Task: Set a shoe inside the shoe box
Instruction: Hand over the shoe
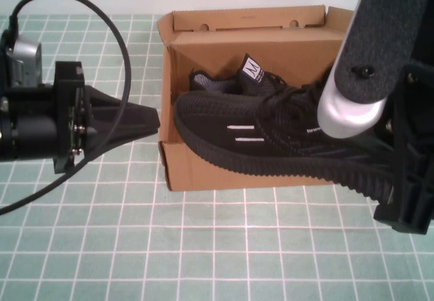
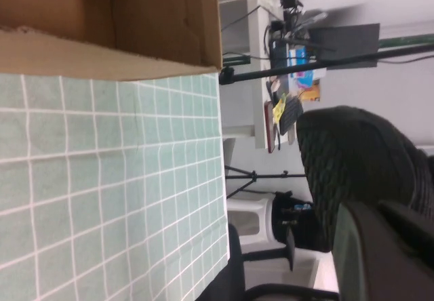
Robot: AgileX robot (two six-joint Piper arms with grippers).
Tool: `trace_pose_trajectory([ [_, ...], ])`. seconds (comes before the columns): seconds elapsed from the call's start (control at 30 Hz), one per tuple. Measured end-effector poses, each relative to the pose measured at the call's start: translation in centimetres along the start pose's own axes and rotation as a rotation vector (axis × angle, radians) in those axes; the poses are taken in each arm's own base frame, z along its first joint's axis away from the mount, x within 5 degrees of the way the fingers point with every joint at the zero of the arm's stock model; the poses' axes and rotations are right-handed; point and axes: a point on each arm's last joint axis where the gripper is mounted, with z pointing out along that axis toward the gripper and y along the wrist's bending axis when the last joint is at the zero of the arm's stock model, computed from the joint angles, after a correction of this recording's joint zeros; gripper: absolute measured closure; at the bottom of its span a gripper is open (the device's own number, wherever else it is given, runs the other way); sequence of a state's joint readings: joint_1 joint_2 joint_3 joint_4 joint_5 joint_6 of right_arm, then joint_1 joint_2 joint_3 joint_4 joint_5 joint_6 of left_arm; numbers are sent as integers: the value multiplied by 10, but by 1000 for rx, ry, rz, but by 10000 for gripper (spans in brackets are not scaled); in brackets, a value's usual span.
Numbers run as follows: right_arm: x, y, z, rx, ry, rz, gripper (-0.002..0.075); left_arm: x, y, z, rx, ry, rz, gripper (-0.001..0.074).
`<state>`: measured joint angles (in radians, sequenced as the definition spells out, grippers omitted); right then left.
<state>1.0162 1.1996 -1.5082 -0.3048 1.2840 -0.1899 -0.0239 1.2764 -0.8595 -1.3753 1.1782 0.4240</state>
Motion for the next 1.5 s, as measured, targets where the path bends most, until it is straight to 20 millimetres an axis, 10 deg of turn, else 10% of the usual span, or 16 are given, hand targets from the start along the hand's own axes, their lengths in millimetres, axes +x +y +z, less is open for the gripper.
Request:
trace_pose_trajectory([
  [0.17, 0, 0, 0, 0, 0, 0, 725, -3, -1, 0, 16, -24, -14, 685],
  [0.4, 0, 1, 0, -6, -1, 5, 725, -2, -5, 3, 47, -25, -22, 181],
  [0.57, 0, 1, 0, -12, -2, 7, 725, 11, -12, 24, 46, 34, -24, 66],
  [0.93, 0, 2, 0, -20, -2, 9, 725, 10, -16, 67, 142, 116, -112, 82],
  [1.07, 0, 2, 0, -22, -2, 9, 725, 11, -12, 79, 145, 159, -129, 204],
  [1.27, 0, 2, 0, -25, 2, 10, 725, 11, -11, 82, 143, 153, -85, 590],
  [1.5, 0, 1, -1, -16, -9, 10, 641, 10, -10, 82, 133, 146, -40, 583],
])
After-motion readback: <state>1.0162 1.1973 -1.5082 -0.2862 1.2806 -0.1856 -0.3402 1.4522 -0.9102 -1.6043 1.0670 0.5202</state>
